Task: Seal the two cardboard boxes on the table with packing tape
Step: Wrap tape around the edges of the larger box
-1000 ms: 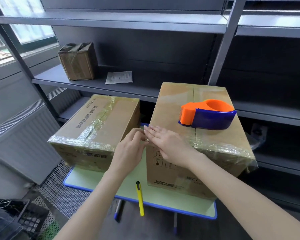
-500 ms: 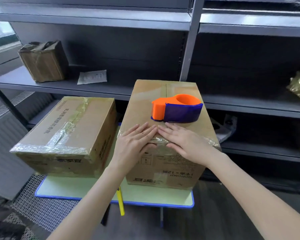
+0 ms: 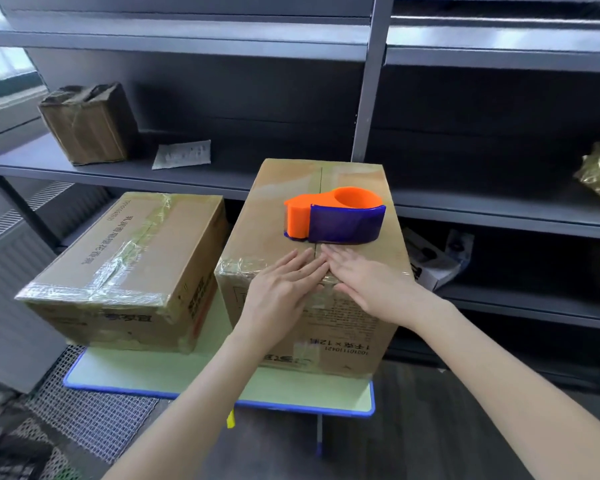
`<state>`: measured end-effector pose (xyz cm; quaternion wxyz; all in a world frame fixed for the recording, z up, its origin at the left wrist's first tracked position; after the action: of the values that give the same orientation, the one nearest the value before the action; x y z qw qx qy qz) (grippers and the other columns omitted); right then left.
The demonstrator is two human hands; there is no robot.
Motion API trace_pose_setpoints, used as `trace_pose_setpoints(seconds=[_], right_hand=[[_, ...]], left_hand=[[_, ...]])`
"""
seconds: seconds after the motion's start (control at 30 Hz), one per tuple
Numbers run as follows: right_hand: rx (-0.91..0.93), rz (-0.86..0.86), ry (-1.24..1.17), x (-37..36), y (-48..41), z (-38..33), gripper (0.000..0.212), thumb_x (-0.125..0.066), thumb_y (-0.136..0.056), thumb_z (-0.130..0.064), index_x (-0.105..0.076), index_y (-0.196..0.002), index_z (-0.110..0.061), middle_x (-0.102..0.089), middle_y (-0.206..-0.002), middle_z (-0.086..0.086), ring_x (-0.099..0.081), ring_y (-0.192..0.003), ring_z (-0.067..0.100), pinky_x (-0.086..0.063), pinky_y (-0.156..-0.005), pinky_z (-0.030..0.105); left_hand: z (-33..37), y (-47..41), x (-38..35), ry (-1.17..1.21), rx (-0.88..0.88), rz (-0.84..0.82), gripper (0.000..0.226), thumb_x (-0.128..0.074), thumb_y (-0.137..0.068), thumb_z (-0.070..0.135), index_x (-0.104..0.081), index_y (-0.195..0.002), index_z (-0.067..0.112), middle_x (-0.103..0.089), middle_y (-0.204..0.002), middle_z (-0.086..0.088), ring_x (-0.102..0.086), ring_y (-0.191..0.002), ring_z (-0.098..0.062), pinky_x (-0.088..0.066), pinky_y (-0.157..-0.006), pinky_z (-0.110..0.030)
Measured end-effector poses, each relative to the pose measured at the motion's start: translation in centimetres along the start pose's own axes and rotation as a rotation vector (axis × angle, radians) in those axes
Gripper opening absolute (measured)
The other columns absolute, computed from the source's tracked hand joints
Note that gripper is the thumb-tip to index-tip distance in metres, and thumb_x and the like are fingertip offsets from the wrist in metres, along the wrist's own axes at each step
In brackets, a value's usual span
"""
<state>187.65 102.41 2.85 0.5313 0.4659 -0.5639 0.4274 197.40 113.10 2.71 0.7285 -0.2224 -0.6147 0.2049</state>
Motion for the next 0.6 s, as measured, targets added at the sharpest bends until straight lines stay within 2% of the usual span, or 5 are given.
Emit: trace_pose_setpoints(seconds=[0.1,0.23,0.37,0.5,0.6], right_hand=[[-0.005,-0.054,-0.102,0.8,1.3,1.3,0.063,-0.040,-0.099,-0.028,-0.004,-0.149,-0.012,0.004,-0.156,-0.002,0.004,-0.142,0.005,0.006,-0.110,0.013],[-0.041,-0.024,-0.041,1.2,3.0,2.0,0.062,-0.040,-0.099,-0.030,-0.009,-0.149,-0.013,-0.004,-0.157,0.001,-0.004,-0.144,0.010,0.000,-0.113,0.017],[-0.023,-0.038,-0.058,1.3,3.3,2.1,0.057,-0.040,-0.099,-0.023,-0.014,-0.148,-0.009,-0.007,-0.157,0.006,-0.004,-0.144,0.012,0.003,-0.111,0.014],[-0.039,-0.046,-0.163,1.8,5.1,3.6,0.060,-0.041,-0.100,-0.022,-0.007,-0.148,-0.011,-0.003,-0.157,0.001,0.001,-0.142,0.005,0.014,-0.098,-0.001],[-0.017,-0.038,-0.165,1.6,5.4,3.5,0.057,-0.040,-0.100,-0.022,-0.012,-0.148,-0.009,-0.007,-0.156,0.002,-0.003,-0.143,0.006,0.011,-0.101,0.001]], left_hand=[[0.4,-0.3,0.1,-0.019,0.030,0.009,0.037,-0.070,-0.082,0.018,-0.066,-0.117,0.007,-0.063,-0.120,-0.006,-0.057,-0.117,-0.024,-0.043,-0.102,-0.041],[2.7,-2.0,-0.7,-0.011,-0.022,-0.008,0.048,-0.063,-0.084,0.035,-0.063,-0.119,0.002,-0.061,-0.124,-0.009,-0.054,-0.120,-0.022,-0.041,-0.104,-0.037],[3.6,-2.6,-1.6,0.017,-0.043,-0.041,0.042,-0.064,-0.086,0.023,-0.062,-0.120,-0.002,-0.060,-0.124,-0.013,-0.056,-0.117,-0.027,-0.044,-0.101,-0.044],[3.6,-2.4,-2.1,-0.017,-0.042,-0.049,0.041,-0.066,-0.086,0.018,-0.060,-0.123,0.002,-0.059,-0.127,-0.009,-0.054,-0.120,-0.026,-0.041,-0.104,-0.042],[5.0,-3.1,-2.7,-0.034,-0.030,-0.037,0.042,-0.071,-0.082,0.016,-0.062,-0.119,-0.001,-0.061,-0.124,-0.012,-0.058,-0.116,-0.024,-0.044,-0.102,-0.041]])
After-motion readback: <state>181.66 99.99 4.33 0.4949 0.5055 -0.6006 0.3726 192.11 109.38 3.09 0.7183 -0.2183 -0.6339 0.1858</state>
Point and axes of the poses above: each hand's wrist, its own y-axis away from the middle knuckle, its own x-axis out of the back of the hand, z = x × y, the point moved 4 cm from there along -y, towards the middle knuckle
